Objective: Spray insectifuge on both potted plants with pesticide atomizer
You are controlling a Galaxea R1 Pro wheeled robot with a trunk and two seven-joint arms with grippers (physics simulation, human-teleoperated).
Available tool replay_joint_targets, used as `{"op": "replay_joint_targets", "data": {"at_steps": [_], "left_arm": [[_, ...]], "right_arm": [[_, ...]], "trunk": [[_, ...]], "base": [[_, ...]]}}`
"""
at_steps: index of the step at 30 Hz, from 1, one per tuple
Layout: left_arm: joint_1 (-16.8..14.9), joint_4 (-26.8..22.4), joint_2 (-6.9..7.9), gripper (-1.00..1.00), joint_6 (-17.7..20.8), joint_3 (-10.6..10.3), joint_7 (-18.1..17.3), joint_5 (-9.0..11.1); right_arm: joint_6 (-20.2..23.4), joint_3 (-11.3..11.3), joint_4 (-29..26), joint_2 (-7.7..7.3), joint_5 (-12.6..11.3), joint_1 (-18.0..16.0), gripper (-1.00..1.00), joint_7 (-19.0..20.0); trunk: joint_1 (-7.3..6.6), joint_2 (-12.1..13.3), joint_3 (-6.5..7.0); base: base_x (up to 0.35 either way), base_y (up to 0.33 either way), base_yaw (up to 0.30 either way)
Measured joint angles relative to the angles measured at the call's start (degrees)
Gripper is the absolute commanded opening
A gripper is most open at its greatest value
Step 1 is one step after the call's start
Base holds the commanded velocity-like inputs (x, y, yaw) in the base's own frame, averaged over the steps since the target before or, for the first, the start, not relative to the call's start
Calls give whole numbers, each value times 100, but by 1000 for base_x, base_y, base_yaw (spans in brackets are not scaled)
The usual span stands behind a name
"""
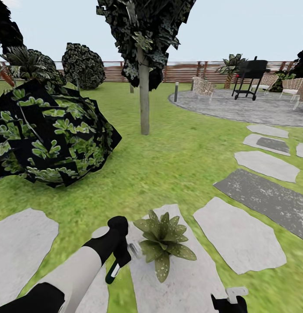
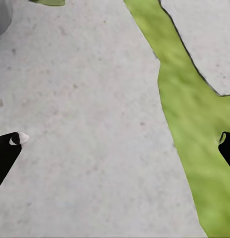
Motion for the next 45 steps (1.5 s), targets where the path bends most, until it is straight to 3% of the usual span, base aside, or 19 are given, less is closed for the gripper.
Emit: {"op": "replay_joint_targets", "data": {"at_steps": [8, 12, 16, 19, 23, 27, 35, 45], "left_arm": [[112, 353, 51, -100, -19, 12, 22, 5], [95, 408, -8, -100, -5, 21, -14, -2], [-6, 401, -74, -100, -1, -45, -350, -8], [-17, 352, -84, -100, -4, -60, -409, -24], [12, 381, -165, -100, -6, -70, -422, -225], [77, 413, -127, -100, -7, -258, -426, -490], [-38, 241, -161, -100, 6, -230, -429, -491], [-56, 102, -68, -100, 6, -229, -423, -532]], "right_arm": [[-2, 0, 0, 5, -2, 0, 100, 0], [-2, 0, 0, 9, -2, 0, 100, 0], [-1, -8, -22, -21, -10, 0, 100, 0], [-1, -10, -33, -32, -11, 0, 100, -2], [-2, -16, -36, -50, -11, 0, 100, -2], [-2, -17, -37, -54, -11, 2, 100, 0], [-2, -8, -37, -51, -11, 1, 100, 0], [-1, -9, -35, -47, -11, 0, 100, 0]], "trunk": [[2, 0, 0], [2, 0, 0], [2, 0, 0], [2, 0, 0], [2, 0, 0], [2, 0, 0], [2, 0, 0], [4, 0, 0]], "base": [[33, 39, 0], [0, 0, 0], [0, 0, 0], [0, 0, 0], [0, 0, -54], [0, 0, -251], [0, 0, -272], [-34, 21, -17]]}}
